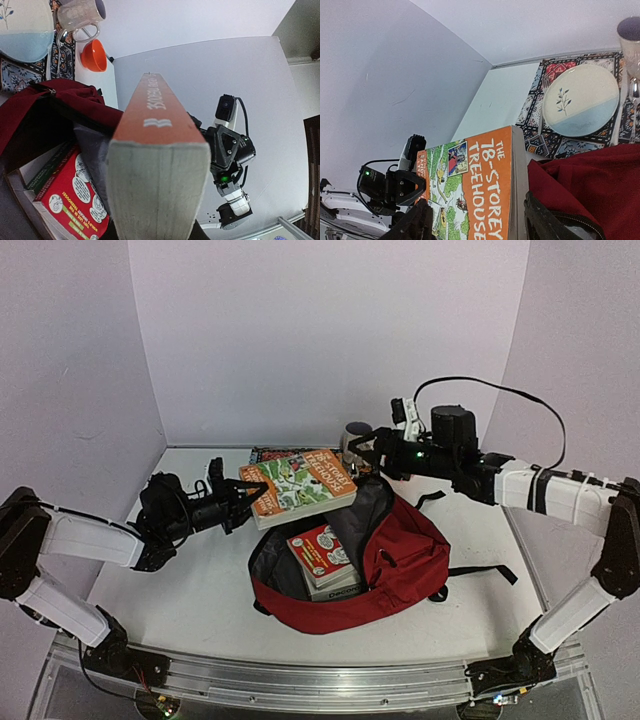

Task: Pack the student bag
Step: Pass from the right arm to the left, then grab the largest pocket of the student bag.

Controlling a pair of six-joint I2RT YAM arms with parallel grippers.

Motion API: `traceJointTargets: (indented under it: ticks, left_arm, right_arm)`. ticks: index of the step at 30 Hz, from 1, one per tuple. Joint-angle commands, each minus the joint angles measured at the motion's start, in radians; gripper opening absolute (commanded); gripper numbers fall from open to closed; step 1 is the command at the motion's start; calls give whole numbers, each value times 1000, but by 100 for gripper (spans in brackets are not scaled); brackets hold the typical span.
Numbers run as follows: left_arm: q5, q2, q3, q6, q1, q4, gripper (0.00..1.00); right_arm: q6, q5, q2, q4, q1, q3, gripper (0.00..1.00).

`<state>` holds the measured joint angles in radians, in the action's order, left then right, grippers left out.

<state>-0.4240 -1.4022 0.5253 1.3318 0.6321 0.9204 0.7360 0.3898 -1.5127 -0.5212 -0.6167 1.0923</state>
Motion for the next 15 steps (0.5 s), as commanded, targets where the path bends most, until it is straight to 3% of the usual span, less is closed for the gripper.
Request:
traceJointTargets:
  ticks: [1,8,15]
  left_arm:
    - [11,91,-26,25,-59,113,0]
    - [-39,158,-93,53,-140,108,0]
    - [-88,201,-154,56,-179,85,0]
  right_arm:
    - [-183,-145,66,288,-2,94,68]
    - [-302,-319,60,554,-2,154,78]
    - [-321,-308,-14,638,-3,184,79]
